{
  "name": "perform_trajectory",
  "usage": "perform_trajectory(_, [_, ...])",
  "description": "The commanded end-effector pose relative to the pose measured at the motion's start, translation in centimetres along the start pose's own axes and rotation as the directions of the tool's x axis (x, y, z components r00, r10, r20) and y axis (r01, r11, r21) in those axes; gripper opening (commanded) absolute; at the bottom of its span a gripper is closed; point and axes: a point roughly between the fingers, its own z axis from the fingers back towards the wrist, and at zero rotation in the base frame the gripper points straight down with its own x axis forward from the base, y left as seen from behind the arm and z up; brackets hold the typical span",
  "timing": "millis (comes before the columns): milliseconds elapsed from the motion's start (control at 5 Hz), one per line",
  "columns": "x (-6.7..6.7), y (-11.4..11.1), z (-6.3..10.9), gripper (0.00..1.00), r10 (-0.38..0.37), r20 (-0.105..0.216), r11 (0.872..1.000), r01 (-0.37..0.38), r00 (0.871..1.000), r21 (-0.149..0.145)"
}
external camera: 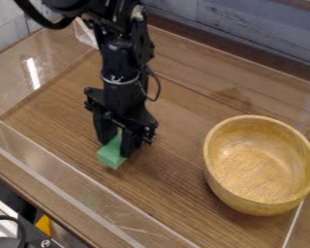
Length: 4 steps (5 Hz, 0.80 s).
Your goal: Put the green block in the brown bowl
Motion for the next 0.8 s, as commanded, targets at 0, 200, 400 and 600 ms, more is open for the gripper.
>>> perform_trajectory(0, [0.9,0.1,1.9,0.00,-0.001,0.051,1.000,0.000,0.999,0.018])
perform_trajectory(200, [0.8,0.1,2.3,0.00,-0.006,0.045,1.000,0.005,0.999,0.023])
perform_trajectory(400, [0.8,0.0,2.9,0.00,-0.011,0.038,1.000,0.010,0.999,0.029])
perform_trajectory(600, [0.8,-0.1,3.5,0.00,-0.016,0.032,0.999,0.015,0.999,0.036])
